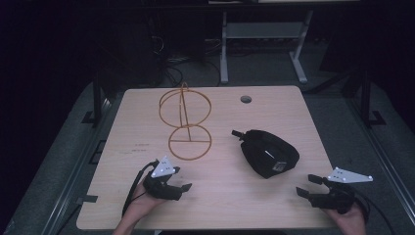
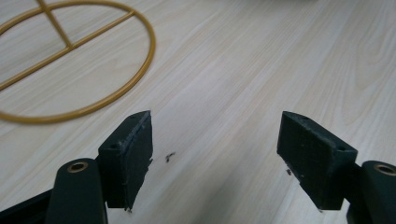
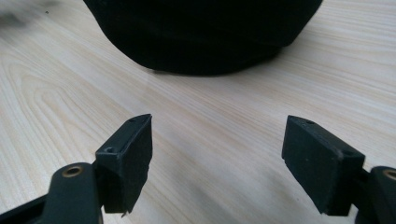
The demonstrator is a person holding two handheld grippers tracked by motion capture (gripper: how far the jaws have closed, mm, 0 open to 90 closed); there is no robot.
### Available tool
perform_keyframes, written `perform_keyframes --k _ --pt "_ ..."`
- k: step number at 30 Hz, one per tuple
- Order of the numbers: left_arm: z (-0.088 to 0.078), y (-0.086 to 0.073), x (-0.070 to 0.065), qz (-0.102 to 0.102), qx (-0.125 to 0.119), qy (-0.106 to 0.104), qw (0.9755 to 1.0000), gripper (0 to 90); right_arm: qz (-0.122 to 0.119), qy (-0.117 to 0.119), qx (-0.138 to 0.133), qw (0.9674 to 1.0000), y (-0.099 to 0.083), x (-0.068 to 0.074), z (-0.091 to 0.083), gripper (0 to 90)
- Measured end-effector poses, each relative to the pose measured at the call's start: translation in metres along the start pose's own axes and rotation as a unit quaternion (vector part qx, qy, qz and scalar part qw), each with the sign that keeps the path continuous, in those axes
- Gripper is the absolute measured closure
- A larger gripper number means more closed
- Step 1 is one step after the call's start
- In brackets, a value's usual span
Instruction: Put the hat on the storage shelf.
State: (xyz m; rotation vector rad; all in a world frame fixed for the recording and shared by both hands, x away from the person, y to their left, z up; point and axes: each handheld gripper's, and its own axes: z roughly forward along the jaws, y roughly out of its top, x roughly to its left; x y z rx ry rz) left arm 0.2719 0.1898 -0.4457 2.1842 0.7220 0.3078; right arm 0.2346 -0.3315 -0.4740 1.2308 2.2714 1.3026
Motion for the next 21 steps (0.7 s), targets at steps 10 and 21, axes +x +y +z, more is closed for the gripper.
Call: perform_keyframes --k 10,21 --pt "0.0 0.014 -0.015 0.017 -0.008 -0.024 0.9995 25.4 -0.006 0.0 0.0 1.0 0.002 0.005 0.001 23.3" --pt "-0.003 0.061 -0.039 0.038 -0.019 -0.076 0.9962 25.1 -0.001 0.0 -0.006 1.0 0.003 0.003 -0.002 22.9"
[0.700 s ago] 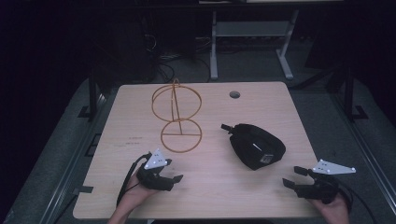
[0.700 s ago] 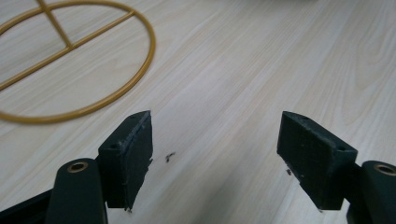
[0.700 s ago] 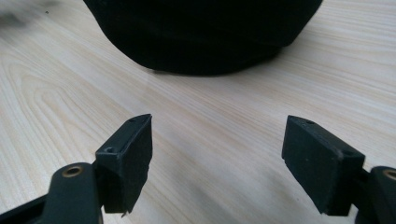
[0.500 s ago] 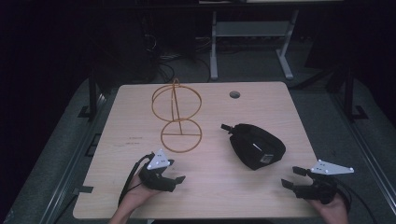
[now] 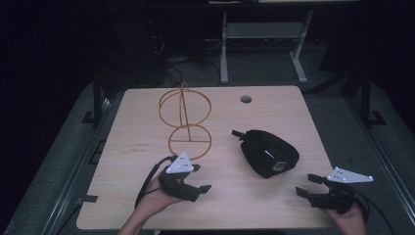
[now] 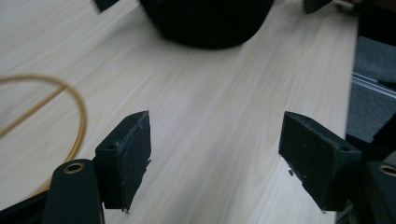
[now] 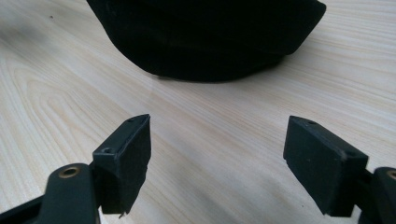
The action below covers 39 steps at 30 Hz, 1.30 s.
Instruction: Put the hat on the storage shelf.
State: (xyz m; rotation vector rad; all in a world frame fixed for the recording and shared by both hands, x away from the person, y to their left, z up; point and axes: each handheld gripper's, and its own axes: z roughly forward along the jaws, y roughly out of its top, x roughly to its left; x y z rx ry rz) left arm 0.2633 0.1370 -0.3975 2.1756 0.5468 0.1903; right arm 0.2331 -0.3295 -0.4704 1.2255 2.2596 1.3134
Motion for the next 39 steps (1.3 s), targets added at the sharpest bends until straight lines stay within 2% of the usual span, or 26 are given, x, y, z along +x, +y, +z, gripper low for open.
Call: perform_keyframes --k 3,4,5,10,11,12,14,15,18,19,21,29,30,33,34,37,39 --pt "0.004 0.03 -0.008 0.024 -0.003 -0.02 0.9995 25.1 0.0 0.0 -0.002 1.0 0.0 -0.001 -0.001 22.9" --pt "0.004 0.03 -0.008 0.024 -0.003 -0.02 0.9995 25.1 0.0 0.0 -0.002 1.0 0.0 -0.001 -0.001 22.9" --pt "0.005 0.04 -0.011 0.032 -0.003 -0.025 0.9992 25.1 0.001 0.001 -0.002 1.0 0.0 -0.001 0.0 22.9" --pt "0.01 0.07 -0.02 0.056 -0.006 -0.042 0.9975 25.1 0.001 0.003 -0.003 1.0 0.0 0.0 0.0 22.8" --pt "0.01 0.07 -0.02 0.056 -0.006 -0.042 0.9975 25.1 0.001 0.003 -0.003 1.0 0.0 0.0 0.0 22.8" --pt "0.013 0.082 -0.024 0.066 -0.007 -0.046 0.9967 25.1 0.0 0.004 -0.004 1.0 0.001 0.0 0.0 21.8" --pt "0.017 0.094 -0.026 0.076 -0.006 -0.054 0.9956 25.1 0.002 0.004 -0.006 1.0 0.001 0.0 0.0 21.0" --pt "0.017 0.094 -0.026 0.076 -0.006 -0.054 0.9956 25.1 0.003 0.006 -0.009 0.9999 0.001 0.0 0.0 20.9" --pt "0.025 0.114 -0.028 0.086 -0.005 -0.064 0.9942 25.1 0.006 0.005 -0.01 0.9999 0.001 -0.001 -0.001 20.1" --pt "0.025 0.114 -0.028 0.086 -0.005 -0.064 0.9942 25.1 0.006 0.005 -0.01 0.9999 0.001 -0.001 -0.001 20.1" --pt "0.033 0.128 -0.029 0.097 -0.005 -0.072 0.9927 25.1 0.007 0.007 -0.01 0.9999 0.0 -0.001 0.0 19.8" --pt "0.058 0.15 -0.029 0.109 0.01 -0.08 0.9908 25.2 0.013 0.011 -0.016 0.9997 0.001 -0.001 -0.002 18.9" --pt "0.066 0.158 -0.03 0.114 0.017 -0.086 0.9897 25.2 0.012 0.014 -0.019 0.9996 0.001 -0.001 -0.003 18.9" --pt "0.072 0.166 -0.032 0.122 0.021 -0.086 0.9887 25.2 0.013 0.016 -0.021 0.9996 0.001 -0.001 -0.003 18.9" --pt "0.078 0.174 -0.034 0.127 0.025 -0.09 0.9875 25.2 0.015 0.019 -0.022 0.9995 0.001 -0.001 -0.003 18.9" --pt "0.084 0.179 -0.036 0.133 0.031 -0.09 0.9866 25.2 0.015 0.02 -0.023 0.9994 0.001 -0.001 -0.003 18.9" --pt "0.094 0.185 -0.038 0.14 0.041 -0.093 0.9849 25.1 0.015 0.021 -0.025 0.9994 0.001 -0.002 -0.003 18.9"
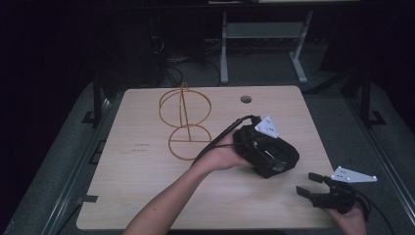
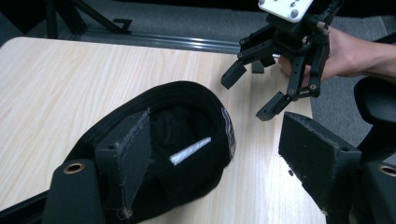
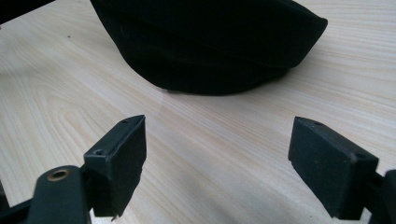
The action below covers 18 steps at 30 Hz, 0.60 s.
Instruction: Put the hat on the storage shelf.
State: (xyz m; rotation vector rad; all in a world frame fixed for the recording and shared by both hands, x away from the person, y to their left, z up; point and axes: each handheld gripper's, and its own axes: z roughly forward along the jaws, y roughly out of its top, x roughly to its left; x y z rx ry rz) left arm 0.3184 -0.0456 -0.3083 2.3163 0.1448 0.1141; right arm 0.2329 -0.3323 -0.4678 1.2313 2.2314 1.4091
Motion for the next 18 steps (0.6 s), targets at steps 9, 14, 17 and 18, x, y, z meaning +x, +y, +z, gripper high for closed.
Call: perform_keyframes --k 9,14,17,18 --pt "0.033 0.001 0.001 0.018 0.057 -0.018 0.998 25.6 0.0 0.005 0.0 1.0 0.0 0.001 0.001 19.1" --pt "0.045 -0.002 0.0 0.034 0.083 -0.012 0.9959 28.9 -0.004 0.007 0.0 1.0 0.001 0.002 0.003 19.1" --pt "0.051 -0.006 0.0 0.03 0.09 -0.011 0.9954 31.2 -0.005 0.009 0.002 0.9999 0.002 0.003 0.004 19.2" --pt "0.052 -0.007 0.0 0.031 0.093 -0.01 0.9951 32.1 -0.006 0.008 0.003 0.9999 0.002 0.004 0.004 19.3"
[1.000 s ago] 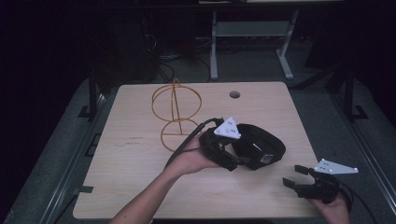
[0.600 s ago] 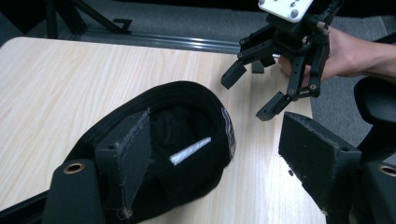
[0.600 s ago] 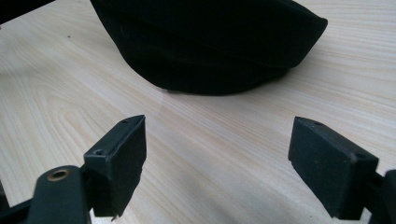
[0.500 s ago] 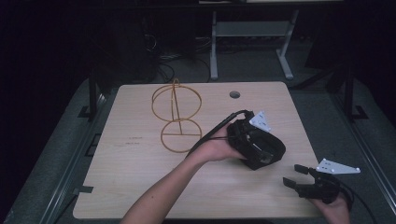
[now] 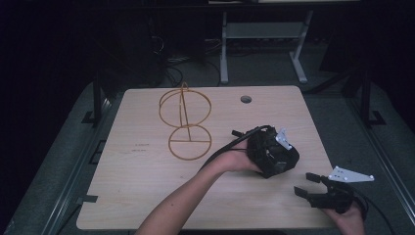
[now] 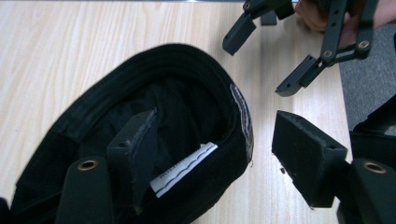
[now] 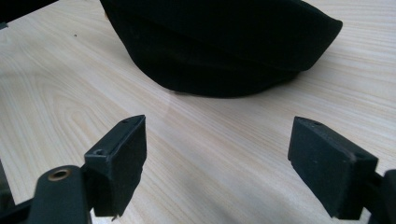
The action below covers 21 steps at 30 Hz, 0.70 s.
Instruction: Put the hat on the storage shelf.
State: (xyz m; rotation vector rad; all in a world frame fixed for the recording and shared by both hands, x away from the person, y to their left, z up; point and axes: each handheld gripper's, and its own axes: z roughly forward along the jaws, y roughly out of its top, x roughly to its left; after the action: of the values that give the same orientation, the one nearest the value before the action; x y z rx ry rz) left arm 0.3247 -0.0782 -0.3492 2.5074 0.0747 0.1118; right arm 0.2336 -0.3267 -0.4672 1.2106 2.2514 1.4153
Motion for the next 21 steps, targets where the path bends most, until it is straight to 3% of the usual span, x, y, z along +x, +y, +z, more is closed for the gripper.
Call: perform_keyframes --k 2,21 --pt "0.002 -0.003 0.0 0.003 0.009 0.0 1.0 33.4 -0.001 0.0 -0.001 1.0 0.0 0.0 0.0 19.4" --pt "0.0 -0.047 0.002 -0.038 -0.006 -0.015 0.9991 46.5 -0.001 0.003 0.003 1.0 0.0 0.002 0.003 19.3"
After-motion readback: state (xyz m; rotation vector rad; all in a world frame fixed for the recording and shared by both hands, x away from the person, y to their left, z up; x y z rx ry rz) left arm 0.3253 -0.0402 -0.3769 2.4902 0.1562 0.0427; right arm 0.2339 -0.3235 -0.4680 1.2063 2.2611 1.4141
